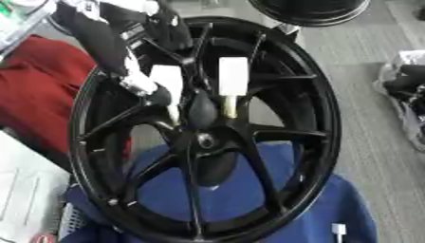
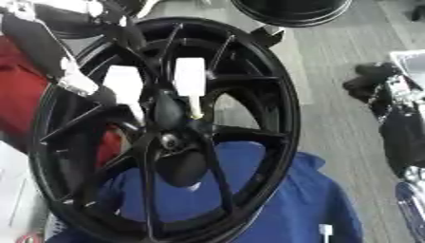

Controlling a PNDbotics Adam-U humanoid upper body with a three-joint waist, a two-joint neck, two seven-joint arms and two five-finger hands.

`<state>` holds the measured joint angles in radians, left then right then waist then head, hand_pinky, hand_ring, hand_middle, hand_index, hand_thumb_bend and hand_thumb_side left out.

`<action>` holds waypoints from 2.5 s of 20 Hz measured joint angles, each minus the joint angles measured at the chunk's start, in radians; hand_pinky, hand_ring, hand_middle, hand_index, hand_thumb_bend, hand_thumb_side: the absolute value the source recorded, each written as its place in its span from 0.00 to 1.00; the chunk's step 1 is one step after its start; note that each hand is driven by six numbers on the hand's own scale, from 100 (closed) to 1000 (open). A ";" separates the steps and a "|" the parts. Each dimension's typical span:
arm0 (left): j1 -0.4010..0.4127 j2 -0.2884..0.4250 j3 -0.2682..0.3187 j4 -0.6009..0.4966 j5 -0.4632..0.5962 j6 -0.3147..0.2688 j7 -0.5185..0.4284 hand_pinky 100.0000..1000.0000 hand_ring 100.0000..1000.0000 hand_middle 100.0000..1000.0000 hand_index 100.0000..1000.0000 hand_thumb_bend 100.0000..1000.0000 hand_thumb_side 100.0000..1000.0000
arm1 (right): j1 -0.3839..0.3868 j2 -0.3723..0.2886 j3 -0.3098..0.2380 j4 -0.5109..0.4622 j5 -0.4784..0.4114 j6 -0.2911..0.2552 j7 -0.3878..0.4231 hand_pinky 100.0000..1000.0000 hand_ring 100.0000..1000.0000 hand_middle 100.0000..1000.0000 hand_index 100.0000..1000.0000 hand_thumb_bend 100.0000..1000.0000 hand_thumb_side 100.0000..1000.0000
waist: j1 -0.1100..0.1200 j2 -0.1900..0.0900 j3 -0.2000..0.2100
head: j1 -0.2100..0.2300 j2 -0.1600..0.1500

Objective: Pull the pin out of the wheel hub.

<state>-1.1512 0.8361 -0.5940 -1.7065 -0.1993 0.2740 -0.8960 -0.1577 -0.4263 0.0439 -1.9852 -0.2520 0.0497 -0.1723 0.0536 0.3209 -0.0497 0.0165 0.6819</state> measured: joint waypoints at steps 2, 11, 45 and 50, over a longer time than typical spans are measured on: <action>0.004 0.000 -0.002 -0.001 -0.010 0.003 0.001 0.85 0.82 0.79 0.88 0.54 0.39 | 0.000 0.000 0.000 0.000 0.000 0.001 0.001 0.83 0.71 0.54 0.71 0.00 0.80 | 0.000 0.003 -0.001 | -0.002 -0.007; 0.026 0.009 -0.018 0.020 -0.092 -0.006 -0.002 0.86 0.83 0.79 0.88 0.52 0.35 | -0.001 0.010 0.003 0.000 0.001 0.006 0.001 0.83 0.71 0.54 0.70 0.00 0.81 | 0.000 0.016 -0.005 | -0.002 -0.021; 0.043 0.006 0.006 0.010 -0.056 -0.041 0.083 0.67 0.55 0.40 0.33 0.26 0.00 | -0.009 0.027 0.006 0.000 0.006 0.016 0.000 0.83 0.72 0.54 0.71 0.00 0.82 | -0.007 0.030 -0.006 | 0.006 -0.034; 0.041 0.007 0.018 -0.007 -0.036 -0.041 0.096 0.67 0.54 0.39 0.28 0.29 0.00 | -0.009 0.027 0.006 0.000 0.009 0.017 0.000 0.83 0.72 0.54 0.71 0.00 0.82 | -0.007 0.030 -0.005 | 0.007 -0.034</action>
<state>-1.1105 0.8428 -0.5757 -1.7134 -0.2352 0.2335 -0.8000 -0.1666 -0.3997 0.0500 -1.9852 -0.2433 0.0664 -0.1727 0.0463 0.3512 -0.0546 0.0235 0.6482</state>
